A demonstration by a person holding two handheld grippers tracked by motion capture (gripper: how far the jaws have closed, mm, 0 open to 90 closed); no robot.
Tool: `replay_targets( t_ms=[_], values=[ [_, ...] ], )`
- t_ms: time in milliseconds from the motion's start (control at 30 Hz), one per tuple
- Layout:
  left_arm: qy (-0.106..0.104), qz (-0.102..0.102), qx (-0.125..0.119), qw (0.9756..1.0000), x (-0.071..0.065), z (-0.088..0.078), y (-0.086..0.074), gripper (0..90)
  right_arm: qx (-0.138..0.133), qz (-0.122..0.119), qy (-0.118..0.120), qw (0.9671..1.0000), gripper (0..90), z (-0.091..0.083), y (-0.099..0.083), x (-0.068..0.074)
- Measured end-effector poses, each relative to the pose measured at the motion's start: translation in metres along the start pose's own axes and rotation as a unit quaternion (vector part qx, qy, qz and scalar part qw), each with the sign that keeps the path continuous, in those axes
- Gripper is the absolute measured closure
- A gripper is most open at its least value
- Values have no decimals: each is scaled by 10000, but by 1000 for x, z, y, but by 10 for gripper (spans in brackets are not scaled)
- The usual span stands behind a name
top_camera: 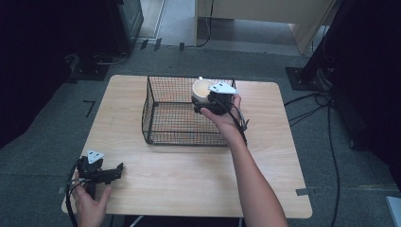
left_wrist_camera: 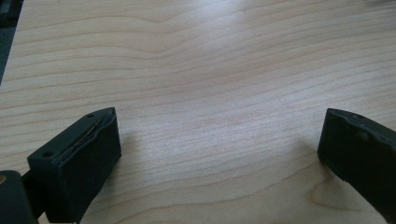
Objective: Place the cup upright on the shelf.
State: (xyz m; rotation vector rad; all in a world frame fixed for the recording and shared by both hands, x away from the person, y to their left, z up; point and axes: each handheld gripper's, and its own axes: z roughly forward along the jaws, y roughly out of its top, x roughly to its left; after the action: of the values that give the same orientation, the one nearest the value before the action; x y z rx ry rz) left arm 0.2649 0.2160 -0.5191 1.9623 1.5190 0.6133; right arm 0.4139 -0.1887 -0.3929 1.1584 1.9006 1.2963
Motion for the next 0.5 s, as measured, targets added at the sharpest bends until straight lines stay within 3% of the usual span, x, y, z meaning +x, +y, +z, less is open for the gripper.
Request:
replay_targets(
  t_ms=[333,367,500],
  values=[
    [-1,-6,-5,10000,0,0,0,0,191,-160,10,9997,96,34,-4,-7],
    [2,3,0,10000,0,0,0,0,327,-254,84,9991,96,40,-4,-9],
    [1,-4,-3,10000,0,0,0,0,368,-237,229,9988,96,46,-6,-12]
  ],
)
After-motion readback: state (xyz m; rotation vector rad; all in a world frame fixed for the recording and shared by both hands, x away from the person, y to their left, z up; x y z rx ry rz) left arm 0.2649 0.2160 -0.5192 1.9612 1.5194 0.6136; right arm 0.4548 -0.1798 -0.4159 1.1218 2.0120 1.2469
